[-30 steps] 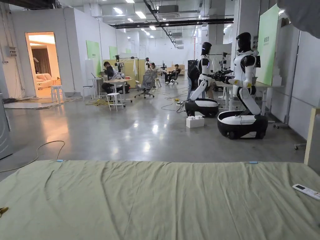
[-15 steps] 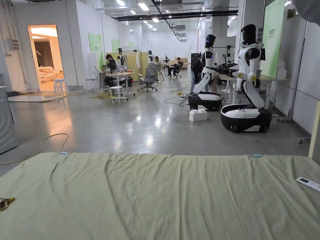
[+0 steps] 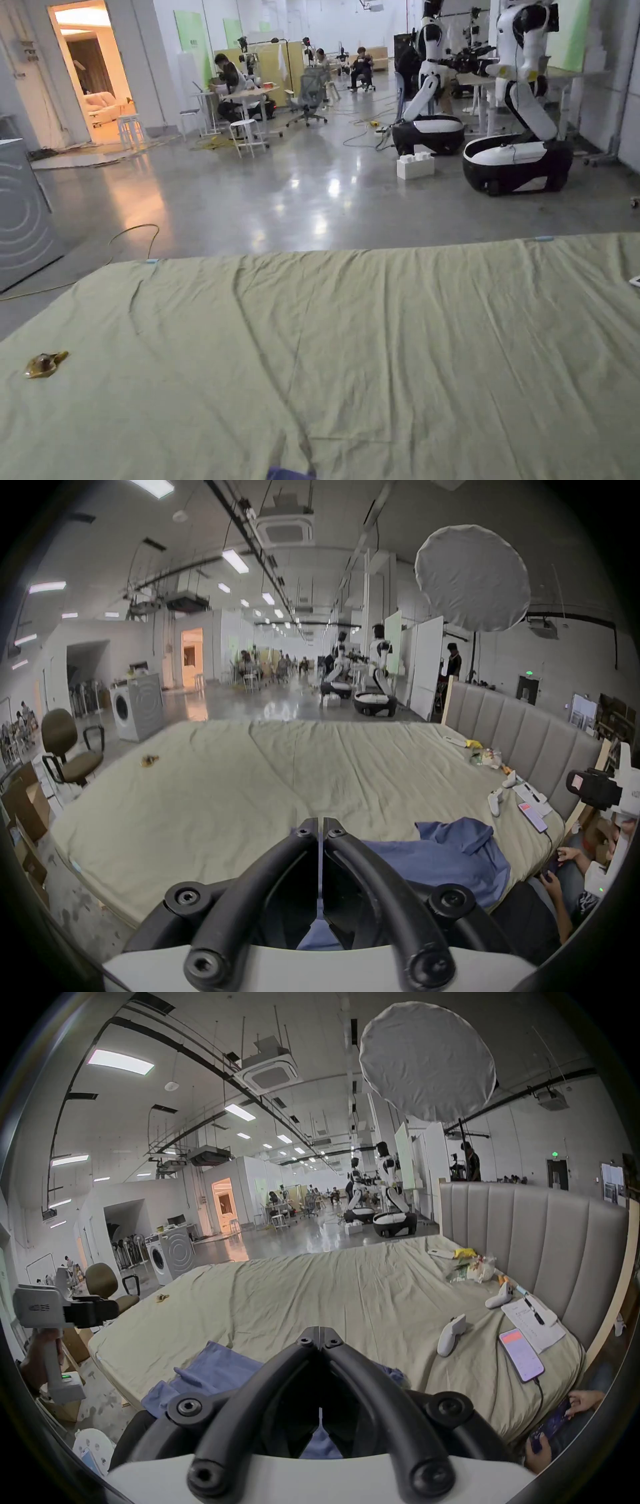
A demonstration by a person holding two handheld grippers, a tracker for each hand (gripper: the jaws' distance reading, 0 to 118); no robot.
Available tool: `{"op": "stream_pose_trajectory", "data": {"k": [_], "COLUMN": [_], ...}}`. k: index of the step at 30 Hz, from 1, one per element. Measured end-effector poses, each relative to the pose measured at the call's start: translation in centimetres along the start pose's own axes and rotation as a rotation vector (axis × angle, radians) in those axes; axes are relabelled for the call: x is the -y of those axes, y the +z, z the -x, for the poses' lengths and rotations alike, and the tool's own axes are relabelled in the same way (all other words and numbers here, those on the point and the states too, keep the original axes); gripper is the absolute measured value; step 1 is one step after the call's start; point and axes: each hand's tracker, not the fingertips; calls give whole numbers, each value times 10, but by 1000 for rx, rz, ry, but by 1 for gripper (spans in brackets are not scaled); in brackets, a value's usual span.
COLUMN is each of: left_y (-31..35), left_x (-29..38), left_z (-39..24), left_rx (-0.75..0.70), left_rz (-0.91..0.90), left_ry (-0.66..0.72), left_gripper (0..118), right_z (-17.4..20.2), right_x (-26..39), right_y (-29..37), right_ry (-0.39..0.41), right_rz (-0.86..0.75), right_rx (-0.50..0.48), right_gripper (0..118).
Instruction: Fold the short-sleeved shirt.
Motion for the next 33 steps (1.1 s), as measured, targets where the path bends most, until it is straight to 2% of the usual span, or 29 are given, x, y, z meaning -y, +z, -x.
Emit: {"op": "stream_pose_trajectory", "data": {"k": [3,4,6,8,9,11,14,17,19,20,21,24,25,27,29,33], "left_y": [-73,-112,-171,-252,-287,-329,-376,-433,-445,-445,-457,-451,-452,-452,-471,-492], "left_x": [-14,-22,-26,-24,-20,-11,21,35,35,38,45,68,76,76,85,91], "left_z": [27,42,59,65,67,71,24,41,57,57,49,9,-9,-16,-34,-38], "left_rx": [57,87,103,95,91,106,33,9,50,61,51,21,14,39,-12,-6], "left_rz": [108,172,243,346,397,451,492,540,568,567,587,572,581,590,609,651], "left_ry": [35,57,87,90,89,85,-33,-14,24,21,6,-96,-135,-138,-146,-161], "left_gripper": [3,7,39,79,81,81,81,74,70,50,41,40,37,10,7,6], "right_z": [-9,-12,-18,-24,-28,-35,-43,-46,-47,-46,-46,-50,-51,-53,-55,-61], "right_x": [9,12,18,23,26,31,38,45,47,48,48,52,53,56,57,48], "right_y": [-5,-6,-8,-10,-11,-12,-17,-23,-25,-24,-24,-25,-26,-29,-30,-42], "right_ry": [-22,-24,-16,-27,-42,-64,-85,-102,-101,-97,-93,-93,-97,-114,-134,-123], "right_rz": [42,62,83,109,124,145,178,206,213,216,218,230,234,243,248,235], "right_rx": [8,16,36,47,50,65,93,103,108,113,116,116,116,117,120,108], "right_gripper": [0,0,0,0,0,0,0,0,0,0,0,0,0,0,0,0]}}
